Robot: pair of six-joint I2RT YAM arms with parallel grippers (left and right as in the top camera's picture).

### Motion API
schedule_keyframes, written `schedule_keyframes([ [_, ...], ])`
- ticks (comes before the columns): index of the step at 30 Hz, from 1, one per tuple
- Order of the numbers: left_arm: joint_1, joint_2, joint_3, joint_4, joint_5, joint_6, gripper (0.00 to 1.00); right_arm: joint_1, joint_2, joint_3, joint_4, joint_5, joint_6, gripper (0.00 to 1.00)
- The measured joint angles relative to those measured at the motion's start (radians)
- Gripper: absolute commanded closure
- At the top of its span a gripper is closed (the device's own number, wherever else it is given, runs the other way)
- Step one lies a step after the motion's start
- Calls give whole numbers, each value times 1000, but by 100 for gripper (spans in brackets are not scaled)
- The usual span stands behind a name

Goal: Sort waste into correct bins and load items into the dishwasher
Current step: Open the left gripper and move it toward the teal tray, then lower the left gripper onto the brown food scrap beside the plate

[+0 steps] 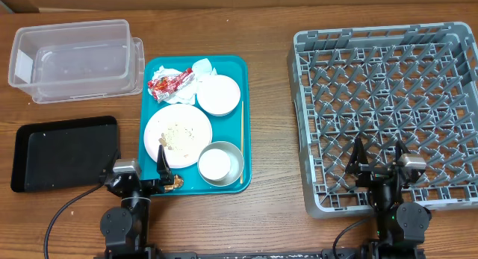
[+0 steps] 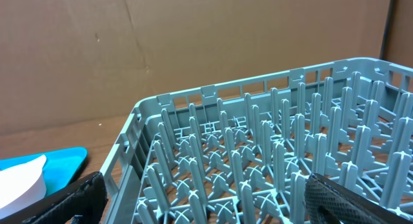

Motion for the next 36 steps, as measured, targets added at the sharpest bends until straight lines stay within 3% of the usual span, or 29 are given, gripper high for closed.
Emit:
schedule_keyframes([
  [25, 0, 0, 0, 4, -39, 19, 0, 0, 0, 0, 0, 0, 0, 0],
  [29, 0, -1, 0, 64, 130, -158, 0, 0, 0, 0, 0, 0, 0, 0],
  [31, 0, -1, 0, 77, 261, -298, 0, 0, 0, 0, 0, 0, 0, 0],
  [36, 0, -1, 0, 120, 413, -652, 0, 0, 0, 0, 0, 0, 0, 0],
])
